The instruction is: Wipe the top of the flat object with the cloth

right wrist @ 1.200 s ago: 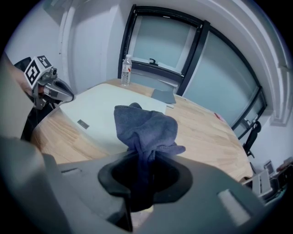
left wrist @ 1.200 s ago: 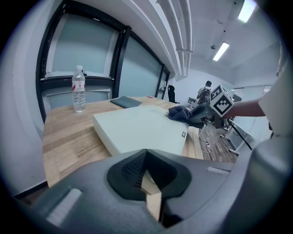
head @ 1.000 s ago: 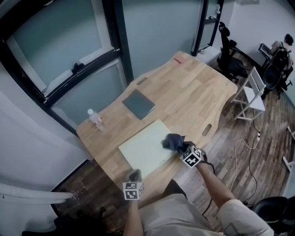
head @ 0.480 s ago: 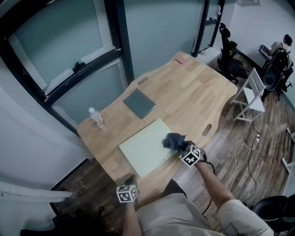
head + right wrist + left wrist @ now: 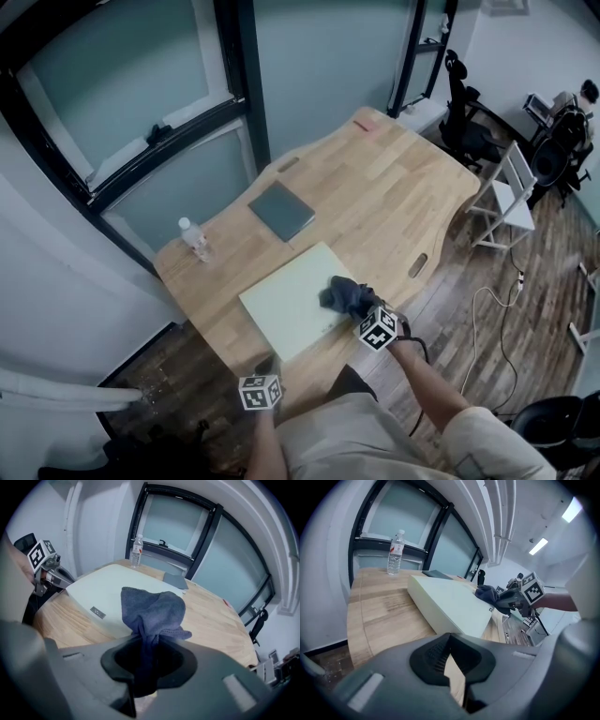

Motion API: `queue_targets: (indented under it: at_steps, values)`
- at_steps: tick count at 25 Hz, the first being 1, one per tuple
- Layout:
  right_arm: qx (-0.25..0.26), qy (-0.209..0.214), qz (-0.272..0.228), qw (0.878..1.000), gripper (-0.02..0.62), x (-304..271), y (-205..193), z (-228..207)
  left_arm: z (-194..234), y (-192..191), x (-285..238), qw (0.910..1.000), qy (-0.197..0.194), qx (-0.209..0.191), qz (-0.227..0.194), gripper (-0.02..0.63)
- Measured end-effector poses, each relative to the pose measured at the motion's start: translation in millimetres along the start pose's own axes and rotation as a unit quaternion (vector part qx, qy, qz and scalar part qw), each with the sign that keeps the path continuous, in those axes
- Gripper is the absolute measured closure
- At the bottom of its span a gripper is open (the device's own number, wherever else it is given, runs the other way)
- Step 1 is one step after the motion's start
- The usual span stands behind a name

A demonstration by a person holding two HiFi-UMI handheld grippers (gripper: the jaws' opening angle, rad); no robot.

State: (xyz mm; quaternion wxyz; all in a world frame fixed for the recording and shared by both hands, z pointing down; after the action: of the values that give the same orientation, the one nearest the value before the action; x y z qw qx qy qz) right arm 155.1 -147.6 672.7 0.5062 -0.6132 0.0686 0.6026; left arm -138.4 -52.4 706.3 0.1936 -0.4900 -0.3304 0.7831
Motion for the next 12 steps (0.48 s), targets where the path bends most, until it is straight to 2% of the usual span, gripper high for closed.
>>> queue_targets:
  at_steps: [6, 12]
  values:
    - [-0.003, -0.008, -0.011, 1.000, 0.526, 1, 8, 26, -2, -1, -1, 0.9999, 0.000, -0.013, -0.001, 0.598]
    - [0.005, 0.018, -0.011, 1.000, 0.525, 0, 18, 45, -1, 2, 1, 0.9998, -0.002, -0.018, 0.005, 0.600]
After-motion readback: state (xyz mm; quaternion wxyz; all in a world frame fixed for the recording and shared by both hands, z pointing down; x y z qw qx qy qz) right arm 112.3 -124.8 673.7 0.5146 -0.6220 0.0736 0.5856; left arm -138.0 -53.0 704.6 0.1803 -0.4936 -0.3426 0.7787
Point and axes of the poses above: the fingertips, and each gripper's own axes: x backward along the fingers, z to its left, y out of its top, the point moved 6 cm from there along x, backward along the fingers, and after that the axes turned 2 degrees about y, right-handed, at the moved point
